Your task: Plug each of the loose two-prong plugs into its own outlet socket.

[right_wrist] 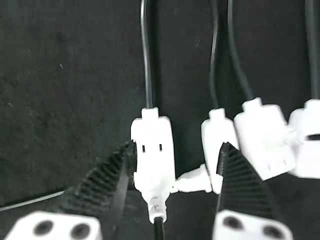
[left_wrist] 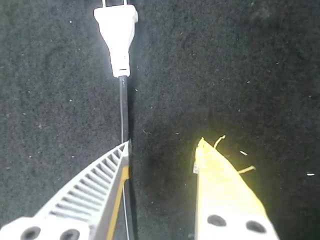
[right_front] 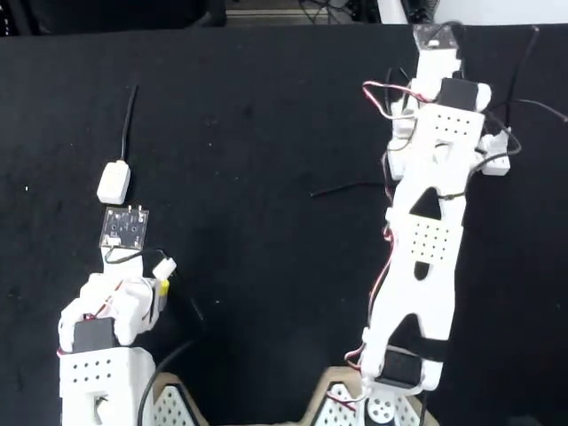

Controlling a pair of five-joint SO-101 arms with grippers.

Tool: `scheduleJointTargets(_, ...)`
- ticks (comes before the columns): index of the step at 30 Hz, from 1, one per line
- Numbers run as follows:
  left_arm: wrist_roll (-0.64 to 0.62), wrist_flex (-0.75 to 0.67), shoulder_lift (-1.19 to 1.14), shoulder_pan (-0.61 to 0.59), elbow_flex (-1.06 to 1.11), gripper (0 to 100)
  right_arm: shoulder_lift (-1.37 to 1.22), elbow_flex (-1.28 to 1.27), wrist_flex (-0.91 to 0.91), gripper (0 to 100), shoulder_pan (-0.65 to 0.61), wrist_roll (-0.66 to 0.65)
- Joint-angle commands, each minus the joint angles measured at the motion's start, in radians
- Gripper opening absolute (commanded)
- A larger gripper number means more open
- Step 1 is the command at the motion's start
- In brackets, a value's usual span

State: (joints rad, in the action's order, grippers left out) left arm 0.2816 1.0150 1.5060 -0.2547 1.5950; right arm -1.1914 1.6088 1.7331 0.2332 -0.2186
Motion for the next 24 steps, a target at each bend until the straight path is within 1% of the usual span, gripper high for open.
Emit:
scheduleJointTargets(1,-0.006,0.005,0.008,-0.010,-0.004,22,0.105,0.030,0.031,23.7,-0.031,0.009)
scheduleJointTargets(4,-0.006,0.005,0.008,-0.010,-0.004,22,0.205,0.021,0.034,23.7,-0.032,0.018)
scheduleJointTargets(10,-0.006,0.005,0.008,-0.010,-0.004,22,0.496,0.016,0.034,23.7,-0.026,0.012)
scheduleJointTargets(19,-0.006,0.005,0.008,-0.010,-0.004,22,0.872,0.012,0.034,23.7,0.029,0.018)
scheduleJointTargets(21,-0.006,0.005,0.008,-0.010,-0.004,22,0.947,-0.024,0.034,23.7,0.026,0.018)
scheduleJointTargets(24,-0.006,0.005,0.008,-0.010,-0.004,22,1.081,-0.148,0.034,23.7,0.018,0.018)
